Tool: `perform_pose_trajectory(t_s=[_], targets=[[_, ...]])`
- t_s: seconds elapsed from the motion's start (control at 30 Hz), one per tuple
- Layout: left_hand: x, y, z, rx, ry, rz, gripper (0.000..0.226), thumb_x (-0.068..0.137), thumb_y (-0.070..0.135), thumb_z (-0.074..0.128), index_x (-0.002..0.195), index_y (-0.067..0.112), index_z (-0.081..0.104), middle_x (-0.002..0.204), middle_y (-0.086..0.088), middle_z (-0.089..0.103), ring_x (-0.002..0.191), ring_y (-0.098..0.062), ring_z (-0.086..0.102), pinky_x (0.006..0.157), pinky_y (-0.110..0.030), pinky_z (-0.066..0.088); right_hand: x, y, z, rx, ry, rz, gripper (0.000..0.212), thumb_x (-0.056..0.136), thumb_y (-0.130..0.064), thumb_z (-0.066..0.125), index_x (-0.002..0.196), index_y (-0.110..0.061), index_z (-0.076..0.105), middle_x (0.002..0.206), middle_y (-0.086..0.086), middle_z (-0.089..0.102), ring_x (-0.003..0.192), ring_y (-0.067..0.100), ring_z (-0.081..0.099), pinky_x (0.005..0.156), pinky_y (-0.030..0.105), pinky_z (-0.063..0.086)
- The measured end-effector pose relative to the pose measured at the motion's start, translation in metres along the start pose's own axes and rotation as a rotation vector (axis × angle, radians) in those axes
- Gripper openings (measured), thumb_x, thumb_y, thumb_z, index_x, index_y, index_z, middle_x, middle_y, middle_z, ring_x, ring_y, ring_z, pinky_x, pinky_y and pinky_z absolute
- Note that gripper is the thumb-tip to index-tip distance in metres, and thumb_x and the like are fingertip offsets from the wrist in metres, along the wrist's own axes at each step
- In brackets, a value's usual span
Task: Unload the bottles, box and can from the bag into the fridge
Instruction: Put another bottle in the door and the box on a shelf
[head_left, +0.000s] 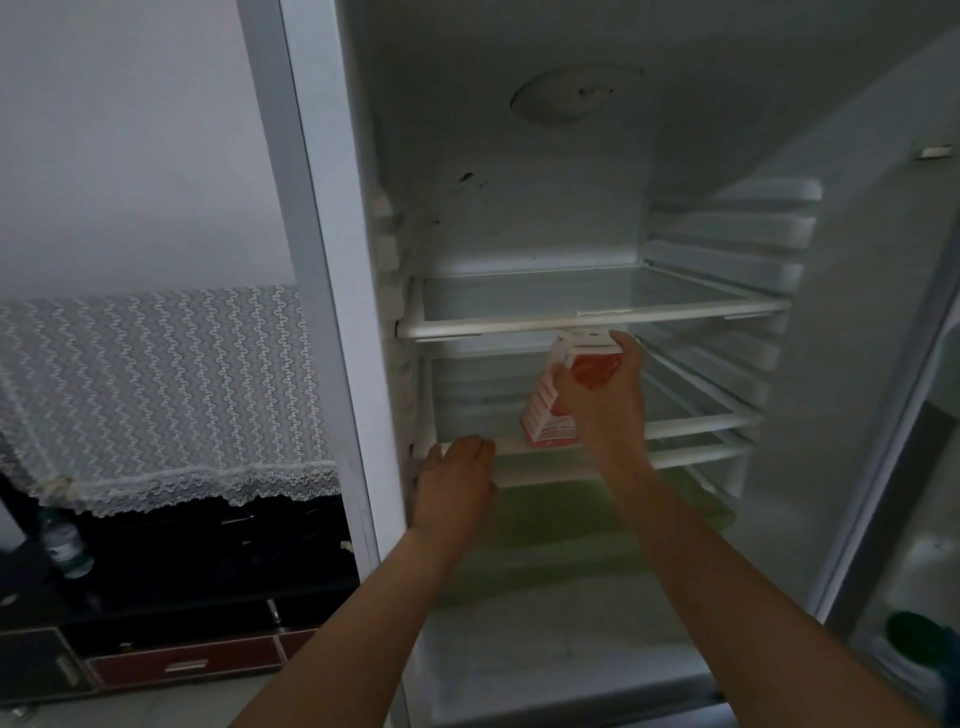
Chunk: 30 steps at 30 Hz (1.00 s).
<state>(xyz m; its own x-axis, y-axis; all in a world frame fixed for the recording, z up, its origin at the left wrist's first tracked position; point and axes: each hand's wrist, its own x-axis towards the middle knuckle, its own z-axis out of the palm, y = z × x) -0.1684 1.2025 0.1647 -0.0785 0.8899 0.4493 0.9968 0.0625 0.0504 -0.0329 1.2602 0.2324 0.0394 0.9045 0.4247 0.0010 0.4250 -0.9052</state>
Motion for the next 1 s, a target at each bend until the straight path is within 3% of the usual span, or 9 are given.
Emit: perform_pose_trajectory(t_s=[0.1, 0.3, 0.4, 0.47, 0.57, 0.63, 0.7, 0.87, 1.0], targets=[[0.0, 0.0, 0.0, 0.006, 0.01, -0.002, 0.046, 0.09, 0.016, 0.039, 0.136, 0.016, 0.035, 0.14, -0.002, 0.042, 0.121, -0.023, 0.044, 0.104, -0.033, 0.03, -0.001, 0.004, -0.007, 0.057, 0.035, -0.014, 0.054, 0.08, -0.014, 0.066, 0.12, -0.028, 0.034, 0.111, -0.003, 0.055, 0.102, 0.016, 0.058, 0.079, 0.027, 0.048], [0.002, 0.001, 0.0, 0.0, 0.02, -0.014, 0.044, 0.086, 0.011, 0.044, 0.13, 0.012, 0.044, 0.131, -0.006, 0.051, 0.114, -0.027, 0.05, 0.1, -0.034, 0.036, 0.0, 0.02, -0.015, 0.152, 0.123, 0.033, 0.049, 0.079, -0.014, 0.068, 0.113, -0.021, 0.034, 0.114, 0.008, 0.057, 0.101, 0.022, 0.063, 0.085, 0.042, 0.056], [0.001, 0.001, 0.002, -0.021, 0.045, -0.002, 0.038, 0.069, 0.004, 0.063, 0.107, 0.006, 0.062, 0.103, -0.012, 0.066, 0.086, -0.033, 0.064, 0.08, -0.038, 0.051, 0.005, 0.024, -0.019, 0.184, 0.111, 0.118, 0.066, 0.078, -0.017, 0.07, 0.13, -0.02, 0.03, 0.119, 0.009, 0.055, 0.102, 0.021, 0.062, 0.084, 0.038, 0.056], [0.001, 0.0, 0.004, -0.006, 0.04, -0.001, 0.036, 0.062, 0.002, 0.068, 0.098, 0.005, 0.066, 0.093, -0.013, 0.069, 0.075, -0.033, 0.065, 0.071, -0.038, 0.053, 0.008, 0.026, -0.022, 0.139, 0.097, 0.15, 0.07, 0.071, -0.032, 0.074, 0.129, -0.024, 0.034, 0.12, 0.009, 0.054, 0.101, 0.023, 0.062, 0.081, 0.041, 0.057], [0.001, 0.003, -0.002, -0.035, 0.04, -0.004, 0.037, 0.075, 0.006, 0.058, 0.112, 0.006, 0.06, 0.109, -0.012, 0.064, 0.093, -0.031, 0.061, 0.084, -0.037, 0.047, 0.014, 0.034, -0.024, -0.012, 0.093, 0.213, 0.071, 0.06, -0.051, 0.072, 0.115, -0.016, 0.044, 0.117, 0.012, 0.054, 0.095, 0.026, 0.063, 0.075, 0.042, 0.059], [0.002, 0.002, -0.002, -0.014, 0.004, -0.006, 0.041, 0.086, 0.011, 0.045, 0.127, 0.011, 0.047, 0.128, -0.008, 0.053, 0.111, -0.028, 0.051, 0.096, -0.034, 0.037, 0.015, 0.033, -0.027, -0.065, 0.102, 0.234, 0.055, 0.071, -0.04, 0.071, 0.108, -0.008, 0.047, 0.107, 0.011, 0.058, 0.084, 0.019, 0.063, 0.063, 0.03, 0.057], [0.003, 0.002, -0.002, -0.001, -0.009, -0.022, 0.042, 0.089, 0.014, 0.04, 0.131, 0.014, 0.041, 0.134, -0.005, 0.047, 0.117, -0.024, 0.047, 0.099, -0.033, 0.033, 0.018, 0.032, -0.028, -0.126, 0.07, 0.244, 0.04, 0.08, -0.032, 0.066, 0.104, -0.005, 0.049, 0.096, 0.007, 0.061, 0.074, 0.014, 0.06, 0.055, 0.019, 0.047], [0.002, 0.001, -0.002, 0.0, -0.007, -0.009, 0.042, 0.091, 0.016, 0.039, 0.133, 0.015, 0.038, 0.136, -0.004, 0.045, 0.119, -0.022, 0.044, 0.103, -0.033, 0.031, 0.019, 0.029, -0.025, -0.244, -0.024, 0.225, 0.05, 0.087, -0.041, 0.053, 0.122, -0.008, 0.039, 0.101, 0.007, 0.057, 0.086, 0.022, 0.058, 0.08, 0.039, 0.051], [0.003, 0.0, 0.001, -0.007, -0.023, -0.012, 0.041, 0.091, 0.015, 0.039, 0.132, 0.015, 0.038, 0.136, -0.004, 0.045, 0.119, -0.021, 0.044, 0.105, -0.035, 0.031, 0.023, 0.028, -0.02, -0.316, -0.068, 0.212, 0.045, 0.089, -0.048, 0.045, 0.117, -0.013, 0.045, 0.096, 0.006, 0.056, 0.073, 0.017, 0.055, 0.083, 0.044, 0.052]])
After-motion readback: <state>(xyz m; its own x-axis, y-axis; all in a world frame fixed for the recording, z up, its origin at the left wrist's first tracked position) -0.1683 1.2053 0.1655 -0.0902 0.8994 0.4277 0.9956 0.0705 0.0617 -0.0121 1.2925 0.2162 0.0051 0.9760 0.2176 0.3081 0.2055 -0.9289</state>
